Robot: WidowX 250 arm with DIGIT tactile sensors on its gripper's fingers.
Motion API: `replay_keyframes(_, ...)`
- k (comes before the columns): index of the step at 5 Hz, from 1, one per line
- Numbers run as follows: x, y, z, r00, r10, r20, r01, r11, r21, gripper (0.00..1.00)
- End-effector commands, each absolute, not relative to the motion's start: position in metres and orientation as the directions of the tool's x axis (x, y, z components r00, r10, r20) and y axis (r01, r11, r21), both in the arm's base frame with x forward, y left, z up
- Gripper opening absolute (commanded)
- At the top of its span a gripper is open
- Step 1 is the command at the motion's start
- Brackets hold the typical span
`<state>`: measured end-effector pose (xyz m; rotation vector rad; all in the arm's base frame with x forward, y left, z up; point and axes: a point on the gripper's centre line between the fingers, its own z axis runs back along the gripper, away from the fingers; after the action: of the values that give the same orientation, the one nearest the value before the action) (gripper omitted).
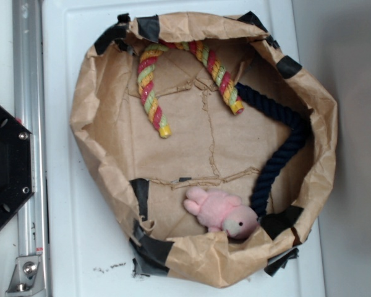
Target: Grab the multicolored rope.
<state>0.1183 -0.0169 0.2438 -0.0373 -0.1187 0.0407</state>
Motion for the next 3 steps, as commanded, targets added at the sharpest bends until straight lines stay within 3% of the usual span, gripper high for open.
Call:
replay_keyframes(1,0.118,-0.017,0.244,0.992,0.043,0.118,-0.038,0.998,-0.040,1.00)
replay_keyframes(2,0.168,0.008,0.217,0.954,-0.214,0.209,0.202,0.976,0.077,1.00)
replay_keyframes(3,0.223,0.008,0.186,0.870,-0.449,0.204,0.432,0.893,0.123,1.00)
